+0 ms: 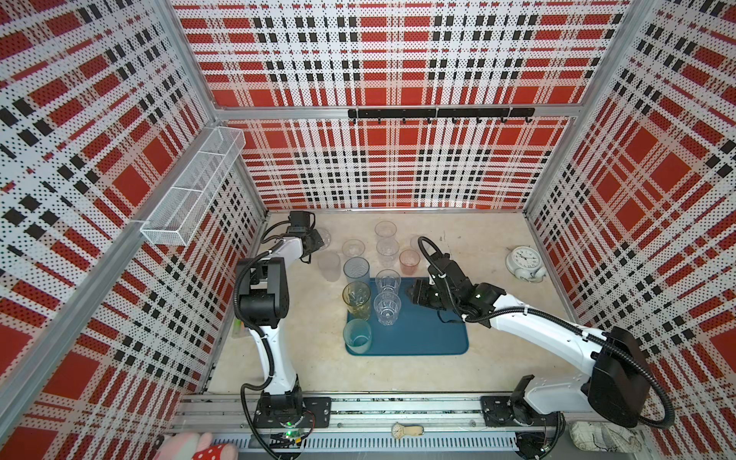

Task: Place the glasses into the tray
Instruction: Pick up the glass from the top-left of the table.

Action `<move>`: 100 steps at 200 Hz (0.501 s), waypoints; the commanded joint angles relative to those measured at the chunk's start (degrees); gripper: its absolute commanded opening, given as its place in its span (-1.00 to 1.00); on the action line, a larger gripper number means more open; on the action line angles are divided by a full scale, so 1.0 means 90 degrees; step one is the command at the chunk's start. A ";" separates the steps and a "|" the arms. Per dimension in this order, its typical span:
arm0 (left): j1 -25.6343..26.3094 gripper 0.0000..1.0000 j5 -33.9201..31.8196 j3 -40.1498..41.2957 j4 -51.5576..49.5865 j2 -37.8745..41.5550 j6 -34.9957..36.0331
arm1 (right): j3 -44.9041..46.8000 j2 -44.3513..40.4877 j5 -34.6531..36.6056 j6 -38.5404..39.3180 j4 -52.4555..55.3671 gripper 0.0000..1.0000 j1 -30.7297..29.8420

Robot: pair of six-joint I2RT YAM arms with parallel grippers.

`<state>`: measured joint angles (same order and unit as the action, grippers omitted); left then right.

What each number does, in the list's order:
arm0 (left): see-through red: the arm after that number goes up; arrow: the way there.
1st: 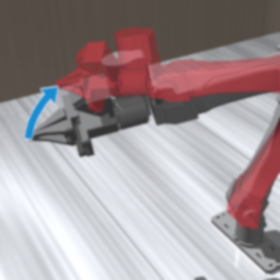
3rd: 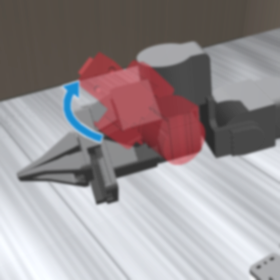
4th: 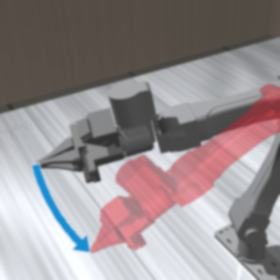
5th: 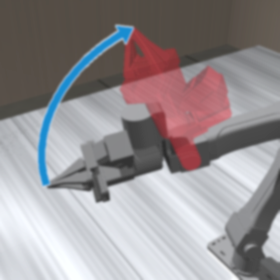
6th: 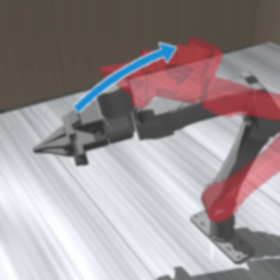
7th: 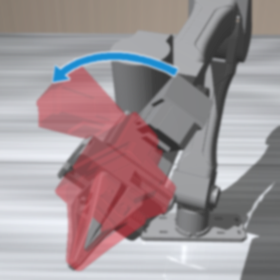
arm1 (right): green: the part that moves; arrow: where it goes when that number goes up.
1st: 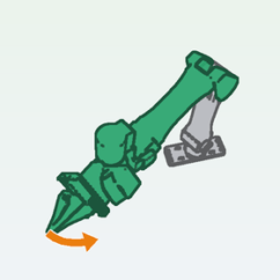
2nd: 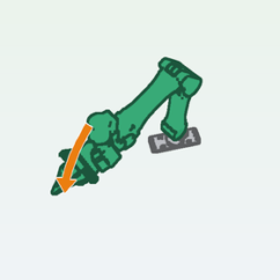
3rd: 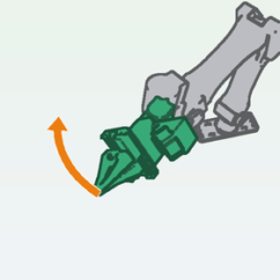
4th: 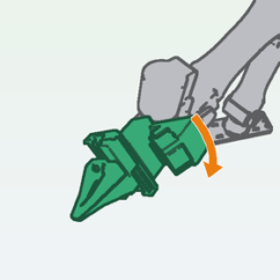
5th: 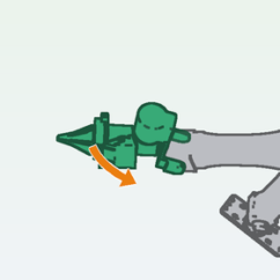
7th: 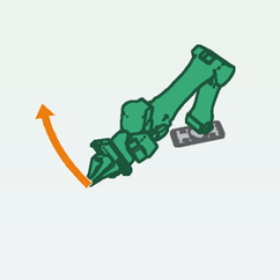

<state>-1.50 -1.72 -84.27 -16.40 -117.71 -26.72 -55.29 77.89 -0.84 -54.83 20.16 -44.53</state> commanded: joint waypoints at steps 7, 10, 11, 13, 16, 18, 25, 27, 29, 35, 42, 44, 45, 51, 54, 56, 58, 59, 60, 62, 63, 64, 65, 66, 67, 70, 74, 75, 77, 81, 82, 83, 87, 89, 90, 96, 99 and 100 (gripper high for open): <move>-0.0050 -1.00 0.0127 -0.0119 -0.0021 0.0270 -0.0019 | 0.0013 -0.0051 0.0071 -0.0040 -0.0046 0.00 0.0031; -0.0051 -1.00 0.0123 -0.0118 -0.0036 0.0327 -0.0018 | 0.0006 -0.0051 0.0089 -0.0020 -0.0030 0.00 0.0027; -0.0055 -1.00 0.0118 -0.0119 -0.0035 0.0345 -0.0019 | 0.0008 -0.0051 0.0091 -0.0021 -0.0027 0.00 0.0027; -0.0050 -1.00 0.0114 -0.0114 -0.0048 0.0381 -0.0017 | 0.0000 -0.0051 0.0105 -0.0014 -0.0012 0.00 0.0029; -0.0046 -1.00 0.0105 -0.0108 -0.0052 0.0459 -0.0018 | -0.0016 -0.0059 0.0124 -0.0009 0.0008 0.00 0.0031; -0.0041 -1.00 0.0103 -0.0102 -0.0057 0.0500 -0.0017 | -0.0026 -0.0058 0.0143 -0.0004 0.0021 0.00 0.0028; -0.0024 -1.00 0.0088 -0.0079 -0.0069 0.0681 -0.0019 | -0.0064 -0.0060 0.0185 0.0040 0.0060 0.00 0.0035; -0.0020 -1.00 0.0077 -0.0070 -0.0076 0.0741 -0.0019 | -0.0079 -0.0060 0.0197 0.0053 0.0078 0.00 0.0036; -0.0017 -1.00 0.0067 -0.0070 -0.0088 0.0788 -0.0019 | -0.0090 -0.0055 0.0210 0.0063 0.0087 0.00 0.0036; 0.0019 -1.00 0.0015 -0.0053 -0.0117 0.0970 -0.0021 | -0.0138 -0.0051 0.0229 0.0104 0.0127 0.00 0.0036; 0.0074 -1.00 -0.0080 -0.0020 -0.0152 0.1186 0.0008 | -0.0219 -0.0032 0.0267 0.0172 0.0191 0.00 0.0036; 0.0092 -1.00 -0.0114 -0.0004 -0.0165 0.1246 0.0017 | -0.0240 -0.0027 0.0279 0.0186 0.0211 0.00 0.0036; 0.0100 -1.00 -0.0128 -0.0003 -0.0172 0.1274 0.0018 | -0.0240 -0.0027 0.0279 0.0186 0.0211 0.00 0.0036; 0.0157 -1.00 -0.0218 0.0021 -0.0219 0.1473 0.0038 | -0.0314 -0.0014 0.0314 0.0247 0.0254 0.00 0.0036; 0.0179 -1.00 -0.0257 0.0034 -0.0236 0.1561 0.0048 | -0.0350 -0.0012 0.0331 0.0277 0.0280 0.00 0.0036; 0.0196 -1.00 -0.0285 0.0041 -0.0259 0.1618 0.0056 | -0.0378 -0.0009 0.0343 0.0305 0.0284 0.00 0.0036; 0.0220 -1.00 -0.0309 0.0050 -0.0277 0.1683 0.0053 | -0.0404 -0.0004 0.0351 0.0324 0.0300 0.00 0.0036; 0.0232 -1.00 -0.0328 0.0053 -0.0292 0.1712 0.0056 | -0.0417 -0.0003 0.0364 0.0332 0.0309 0.00 0.0041; 0.0243 -1.00 -0.0337 0.0055 -0.0304 0.1736 0.0062 | -0.0433 -0.0002 0.0370 0.0341 0.0314 0.00 0.0043; 0.0264 -1.00 -0.0351 0.0056 -0.0318 0.1794 0.0067 | -0.0474 0.0012 0.0376 0.0382 0.0334 0.00 0.0042; 0.0274 -1.00 -0.0359 0.0056 -0.0337 0.1816 0.0068 | -0.0474 0.0012 0.0376 0.0382 0.0334 0.00 0.0042; 0.0283 -1.00 -0.0377 0.0057 -0.0351 0.1847 0.0068 | -0.0481 0.0010 0.0376 0.0400 0.0341 0.00 0.0044; 0.0303 -1.00 -0.0386 0.0057 -0.0358 0.1872 0.0073 | -0.0504 0.0014 0.0381 0.0409 0.0344 0.00 0.0045; 0.0318 -1.00 -0.0400 0.0057 -0.0366 0.1904 0.0076 | -0.0520 0.0016 0.0389 0.0428 0.0351 0.00 0.0045; 0.0330 -1.00 -0.0408 0.0057 -0.0380 0.1930 0.0082 | -0.0538 0.0022 0.0393 0.0443 0.0359 0.00 0.0046; 0.0364 -1.00 -0.0420 0.0052 -0.0422 0.2004 0.0087 | -0.0591 0.0027 0.0404 0.0477 0.0387 0.00 0.0043; 0.0442 -1.00 -0.0471 0.0048 -0.0470 0.2111 0.0104 | -0.0672 0.0041 0.0424 0.0547 0.0428 0.00 0.0046; 0.0456 -1.00 -0.0472 0.0047 -0.0481 0.2136 0.0111 | -0.0682 0.0044 0.0430 0.0566 0.0442 0.00 0.0046; 0.0497 -1.00 -0.0493 0.0040 -0.0504 0.2172 0.0116 | -0.0754 0.0063 0.0455 0.0606 0.0476 0.00 0.0046; 0.0572 -1.00 -0.0542 0.0024 -0.0565 0.2262 0.0130 | -0.0848 0.0082 0.0482 0.0672 0.0531 0.00 0.0051; 0.0594 -1.00 -0.0547 0.0021 -0.0577 0.2289 0.0133 | -0.0873 0.0084 0.0493 0.0687 0.0547 0.00 0.0053; 0.0614 -1.00 -0.0554 0.0014 -0.0598 0.2318 0.0135 | -0.0873 0.0084 0.0493 0.0687 0.0547 0.00 0.0053; 0.0718 -1.00 -0.0619 -0.0013 -0.0655 0.2411 0.0137 | -0.0975 0.0102 0.0524 0.0749 0.0603 0.00 0.0055; 0.0761 -1.00 -0.0634 -0.0024 -0.0689 0.2448 0.0144 | -0.1015 0.0105 0.0536 0.0787 0.0624 0.00 0.0055; 0.0781 -1.00 -0.0637 -0.0038 -0.0708 0.2475 0.0145 | -0.1039 0.0110 0.0539 0.0798 0.0642 0.00 0.0060; 0.0955 -1.00 -0.0654 -0.0107 -0.0804 0.2591 0.0168 | -0.1188 0.0116 0.0575 0.0887 0.0718 0.00 0.0086; 0.1046 -1.00 -0.0660 -0.0151 -0.0866 0.2652 0.0182 | -0.1249 0.0123 0.0581 0.0921 0.0756 0.00 0.0105; 0.1075 -1.00 -0.0664 -0.0164 -0.0884 0.2670 0.0184 | -0.1279 0.0119 0.0581 0.0938 0.0767 0.00 0.0114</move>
<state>3.11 -5.69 -83.59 -21.12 -98.32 -26.44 -62.15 78.39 1.87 -50.33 24.34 -44.34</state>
